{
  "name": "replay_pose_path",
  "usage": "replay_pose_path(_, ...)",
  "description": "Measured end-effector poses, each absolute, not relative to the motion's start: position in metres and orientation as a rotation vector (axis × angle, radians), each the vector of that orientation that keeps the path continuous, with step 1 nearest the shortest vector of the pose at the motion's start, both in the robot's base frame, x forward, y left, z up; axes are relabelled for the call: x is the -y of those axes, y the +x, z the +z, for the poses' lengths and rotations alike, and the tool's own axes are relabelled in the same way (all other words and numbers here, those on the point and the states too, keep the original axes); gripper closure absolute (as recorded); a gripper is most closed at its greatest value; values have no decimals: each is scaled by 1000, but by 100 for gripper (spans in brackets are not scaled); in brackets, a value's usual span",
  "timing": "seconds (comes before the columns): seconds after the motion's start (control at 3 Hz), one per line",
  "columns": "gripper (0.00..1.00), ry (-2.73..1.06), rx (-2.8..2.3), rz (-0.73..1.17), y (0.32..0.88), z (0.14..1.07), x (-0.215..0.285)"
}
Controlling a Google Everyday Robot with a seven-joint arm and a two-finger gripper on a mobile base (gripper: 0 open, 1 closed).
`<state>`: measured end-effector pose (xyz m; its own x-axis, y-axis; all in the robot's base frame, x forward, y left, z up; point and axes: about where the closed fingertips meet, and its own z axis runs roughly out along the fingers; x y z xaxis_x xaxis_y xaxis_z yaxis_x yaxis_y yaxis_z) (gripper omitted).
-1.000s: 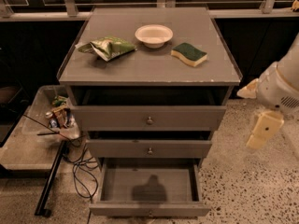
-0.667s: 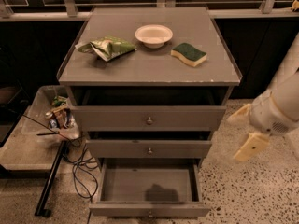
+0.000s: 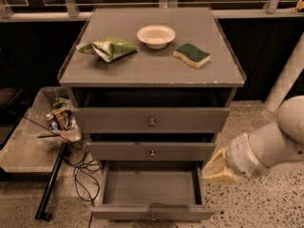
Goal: Close bottom drawer
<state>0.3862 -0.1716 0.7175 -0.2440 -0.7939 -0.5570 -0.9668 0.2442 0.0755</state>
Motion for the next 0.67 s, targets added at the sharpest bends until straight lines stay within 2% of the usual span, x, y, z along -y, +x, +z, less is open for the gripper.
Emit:
replay_pose_path(0.33, 98, -1620, -2119, 597, 380, 712, 166)
replay_pose_path(0.67, 100, -1621, -2119, 598, 380, 712, 166)
